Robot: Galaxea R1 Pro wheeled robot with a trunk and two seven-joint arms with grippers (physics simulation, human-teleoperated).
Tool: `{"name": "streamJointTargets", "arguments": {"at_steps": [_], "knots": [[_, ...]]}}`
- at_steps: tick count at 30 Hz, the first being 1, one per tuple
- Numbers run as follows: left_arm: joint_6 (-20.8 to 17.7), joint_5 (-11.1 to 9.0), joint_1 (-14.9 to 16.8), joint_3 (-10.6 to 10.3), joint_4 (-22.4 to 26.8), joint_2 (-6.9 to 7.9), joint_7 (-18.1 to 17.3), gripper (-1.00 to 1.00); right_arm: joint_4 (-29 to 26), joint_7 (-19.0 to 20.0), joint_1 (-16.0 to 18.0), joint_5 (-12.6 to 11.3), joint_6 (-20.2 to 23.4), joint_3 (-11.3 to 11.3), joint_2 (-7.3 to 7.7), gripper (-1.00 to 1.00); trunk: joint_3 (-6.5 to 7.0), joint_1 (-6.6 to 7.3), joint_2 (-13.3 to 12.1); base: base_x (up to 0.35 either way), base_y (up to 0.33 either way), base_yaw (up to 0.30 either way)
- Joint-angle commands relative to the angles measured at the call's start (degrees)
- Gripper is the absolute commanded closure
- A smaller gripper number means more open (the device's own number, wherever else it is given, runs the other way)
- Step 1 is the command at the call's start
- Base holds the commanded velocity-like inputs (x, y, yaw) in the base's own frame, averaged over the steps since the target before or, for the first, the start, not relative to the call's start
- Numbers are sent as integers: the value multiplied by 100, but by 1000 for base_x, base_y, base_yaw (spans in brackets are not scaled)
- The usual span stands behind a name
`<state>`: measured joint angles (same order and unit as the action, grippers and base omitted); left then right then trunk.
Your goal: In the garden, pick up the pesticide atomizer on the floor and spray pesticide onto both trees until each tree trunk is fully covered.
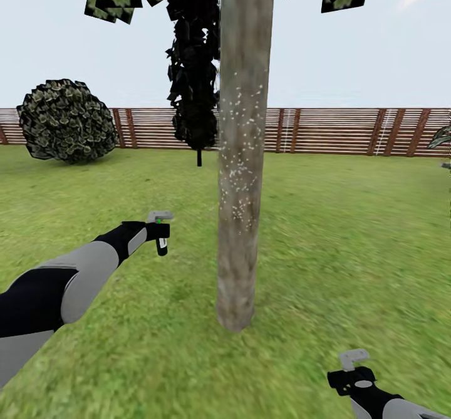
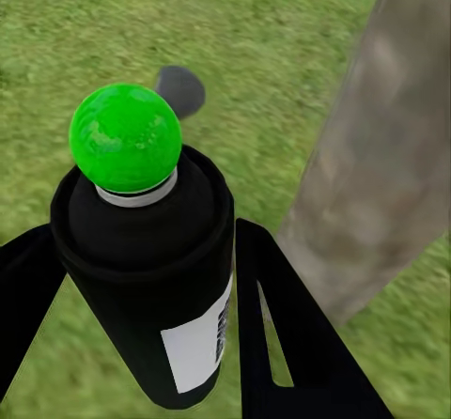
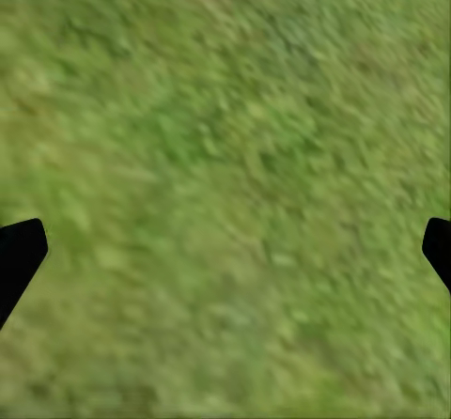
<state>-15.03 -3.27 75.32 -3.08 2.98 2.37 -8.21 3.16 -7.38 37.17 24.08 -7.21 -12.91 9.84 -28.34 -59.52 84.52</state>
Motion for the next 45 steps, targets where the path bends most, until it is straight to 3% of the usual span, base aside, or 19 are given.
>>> {"name": "streamJointTargets", "arguments": {"at_steps": [1,28,35,45], "knots": [[0,1,0,0,1,0,4,100,0,0,0,0,0,1,0,-100,4,0,0,108,310,-129],[-8,1,0,0,1,9,-5,100,0,0,-1,0,0,7,-9,-100,99,0,0,41,326,-104],[-7,1,0,0,1,9,-5,100,0,0,-1,0,0,221,-9,-100,99,0,0,139,326,-1],[9,-4,0,0,-14,8,-7,100,0,0,-3,0,0,244,-9,-100,99,0,0,67,176,0]]}}
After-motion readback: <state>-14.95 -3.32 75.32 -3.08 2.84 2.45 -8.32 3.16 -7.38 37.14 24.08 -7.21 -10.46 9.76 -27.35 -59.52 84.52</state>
